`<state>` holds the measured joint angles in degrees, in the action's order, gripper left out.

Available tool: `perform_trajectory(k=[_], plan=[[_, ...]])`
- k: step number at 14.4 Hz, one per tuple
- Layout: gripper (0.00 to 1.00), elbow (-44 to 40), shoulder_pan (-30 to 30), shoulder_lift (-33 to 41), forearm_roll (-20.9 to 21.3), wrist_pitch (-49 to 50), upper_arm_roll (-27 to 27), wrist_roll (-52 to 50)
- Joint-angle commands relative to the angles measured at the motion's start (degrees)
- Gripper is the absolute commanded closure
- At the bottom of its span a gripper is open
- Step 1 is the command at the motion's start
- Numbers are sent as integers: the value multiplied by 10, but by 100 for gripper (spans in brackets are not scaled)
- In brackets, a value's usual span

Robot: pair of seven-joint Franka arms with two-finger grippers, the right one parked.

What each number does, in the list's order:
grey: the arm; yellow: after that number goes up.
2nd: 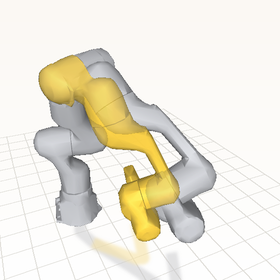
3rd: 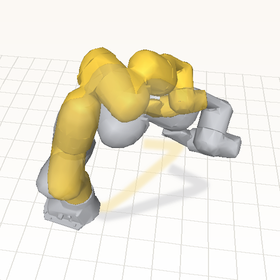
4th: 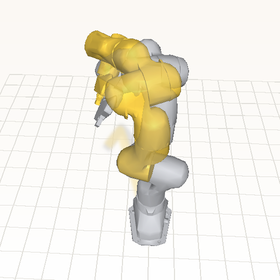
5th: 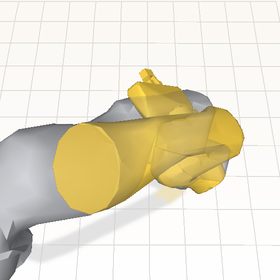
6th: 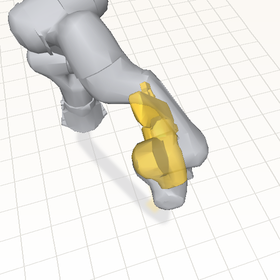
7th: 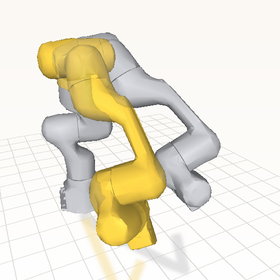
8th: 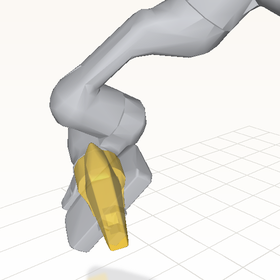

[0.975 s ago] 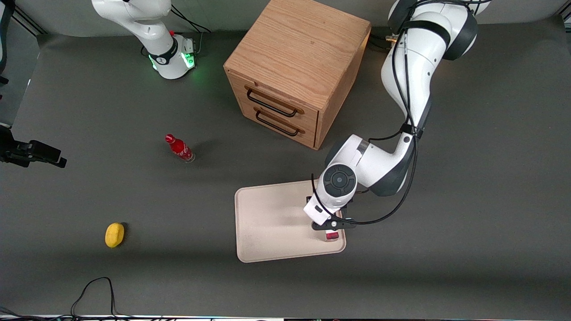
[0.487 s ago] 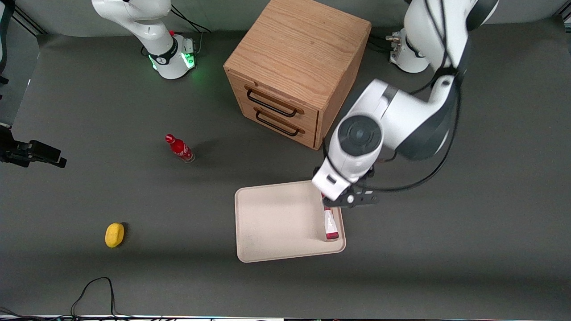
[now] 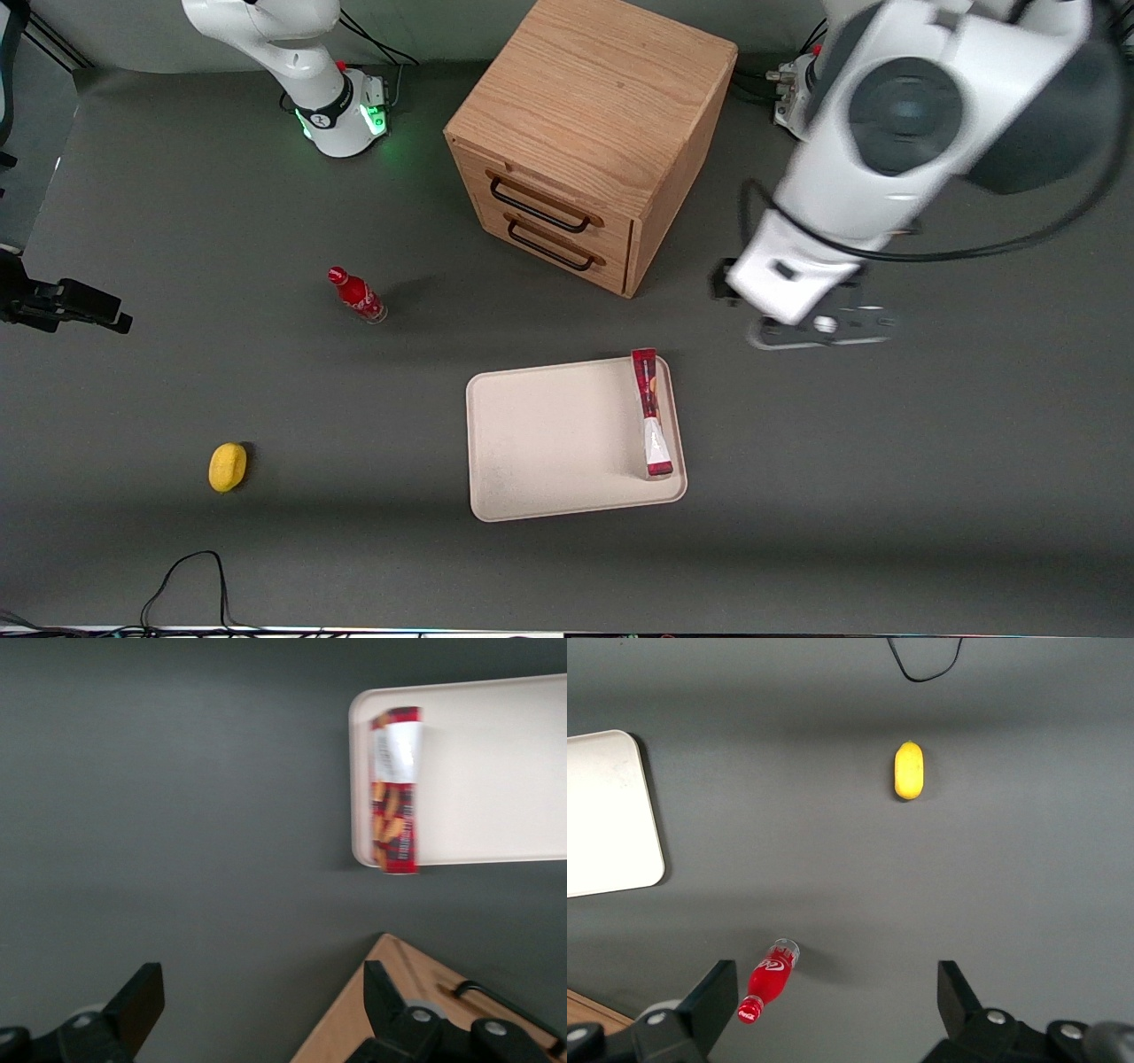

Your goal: Place red cookie box on tray

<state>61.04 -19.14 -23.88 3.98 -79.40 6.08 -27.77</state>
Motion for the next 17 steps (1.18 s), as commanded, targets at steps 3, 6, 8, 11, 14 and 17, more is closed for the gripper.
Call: perform_trajectory(k=[3,6,8,11,14,17], plan=[[0,161,118,104,-10,-43,4,126],[0,208,199,132,-12,-59,4,225],[0,275,222,171,-20,-113,4,232],[0,306,230,185,-26,-137,3,232],[0,319,185,197,-27,-152,-46,232],[0,316,151,199,-32,-153,-85,232]])
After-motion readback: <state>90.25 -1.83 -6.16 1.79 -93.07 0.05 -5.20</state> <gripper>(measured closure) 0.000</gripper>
